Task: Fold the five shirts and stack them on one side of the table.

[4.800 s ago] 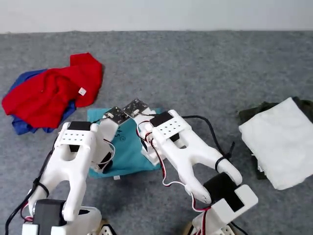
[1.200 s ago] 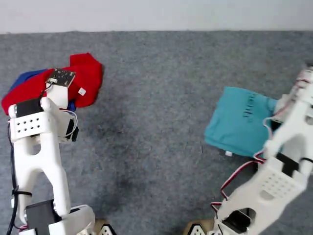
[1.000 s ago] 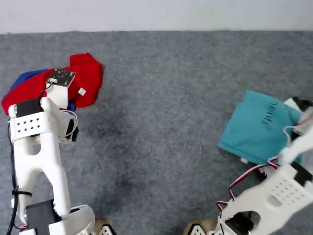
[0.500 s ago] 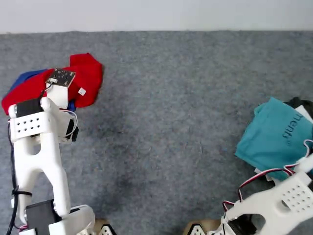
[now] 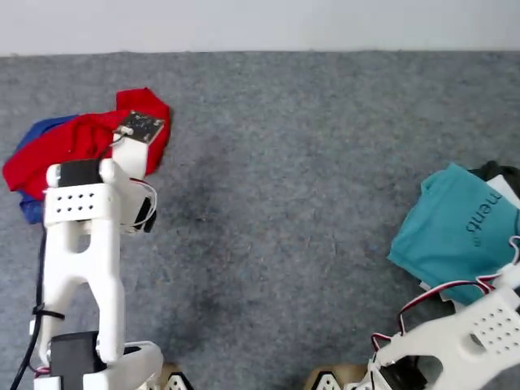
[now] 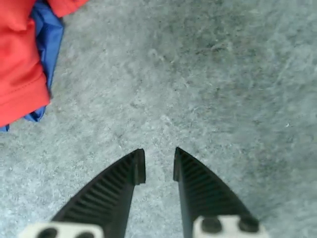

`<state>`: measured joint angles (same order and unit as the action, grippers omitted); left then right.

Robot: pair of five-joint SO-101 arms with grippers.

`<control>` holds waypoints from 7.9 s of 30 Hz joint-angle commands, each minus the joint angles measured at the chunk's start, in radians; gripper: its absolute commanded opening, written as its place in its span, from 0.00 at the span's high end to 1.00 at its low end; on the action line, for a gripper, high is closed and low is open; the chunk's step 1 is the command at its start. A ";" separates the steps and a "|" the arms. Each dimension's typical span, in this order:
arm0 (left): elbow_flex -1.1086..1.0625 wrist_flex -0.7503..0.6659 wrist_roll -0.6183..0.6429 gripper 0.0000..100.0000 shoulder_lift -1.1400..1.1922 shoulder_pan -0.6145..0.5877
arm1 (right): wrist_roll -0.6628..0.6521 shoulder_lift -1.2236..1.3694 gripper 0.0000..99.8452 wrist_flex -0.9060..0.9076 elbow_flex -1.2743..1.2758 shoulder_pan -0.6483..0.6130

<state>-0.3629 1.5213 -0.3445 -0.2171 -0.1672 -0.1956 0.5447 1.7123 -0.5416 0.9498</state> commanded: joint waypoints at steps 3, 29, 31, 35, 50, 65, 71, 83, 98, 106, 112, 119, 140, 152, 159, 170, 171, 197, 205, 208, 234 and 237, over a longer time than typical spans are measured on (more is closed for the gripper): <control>-0.007 -0.003 0.011 0.89 -0.014 0.006 | -0.012 -0.163 0.77 0.071 -0.018 -0.001; 0.278 -0.279 0.181 0.89 0.132 -0.485 | -0.018 -0.493 0.77 0.079 0.207 -0.512; 0.315 -0.370 0.181 0.89 0.255 -0.503 | -0.018 -0.493 0.77 0.079 0.207 -0.516; 0.461 -0.399 0.210 0.89 0.528 -0.502 | -0.018 -0.493 0.77 0.081 0.207 -0.513; 1.412 -0.087 0.374 0.89 1.275 -0.494 | -0.018 -0.493 0.77 0.082 0.209 -0.515; 1.979 0.236 0.371 0.99 1.447 -0.253 | -0.017 -0.495 0.77 0.081 0.262 -0.516; 1.962 0.236 0.371 0.99 1.359 -0.198 | -0.017 -0.495 0.77 0.079 0.292 -0.516; 1.713 0.236 0.371 0.99 1.142 0.112 | -0.012 -0.495 0.77 0.079 0.292 -0.515; 1.116 0.235 0.080 0.99 0.661 0.663 | -0.006 -0.495 0.77 0.033 0.290 -0.433; 1.049 0.232 -0.055 0.99 0.411 0.957 | 0.064 -0.495 0.77 -0.027 0.288 -0.236; 1.047 0.233 -0.114 0.99 0.322 1.122 | 0.063 -0.495 0.77 -0.024 0.288 -0.231; 0.923 0.230 -0.130 0.98 0.308 0.772 | 0.061 -0.495 0.77 -0.018 0.288 -0.236; 0.694 -0.025 0.098 0.87 0.700 0.674 | 0.061 -0.495 0.77 -0.012 0.295 -0.280; 0.947 -0.025 0.279 0.87 0.876 0.726 | 0.061 -0.486 0.77 -0.019 0.295 -0.282; 1.021 -0.023 0.276 0.87 1.031 0.721 | 0.061 -0.486 0.77 -0.019 0.295 -0.282; 1.017 0.035 0.077 0.99 1.126 0.669 | 0.061 -0.486 0.77 -0.019 0.295 -0.282; 1.015 0.044 0.044 0.99 1.126 0.671 | 0.061 -0.486 0.77 -0.019 0.295 -0.282; 1.385 0.235 0.020 0.99 0.341 0.781 | 0.061 -0.487 0.77 -0.019 0.295 -0.282; 1.256 0.235 -0.118 0.99 0.157 0.997 | 0.061 -0.492 0.77 -0.016 0.295 -0.282; 1.179 0.235 -0.132 0.99 0.110 0.888 | 0.061 -0.492 0.77 -0.016 0.295 -0.280; 0.255 -0.213 0.040 0.88 0.517 0.884 | 0.015 -0.734 0.77 -0.002 0.279 -0.090; 0.286 -0.209 0.040 0.88 0.697 0.885 | 0.014 -0.734 0.77 -0.001 0.279 -0.090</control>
<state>-0.1097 1.3280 -0.3122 0.3475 0.7089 -0.1695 -0.1473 1.7047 -0.2440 0.8516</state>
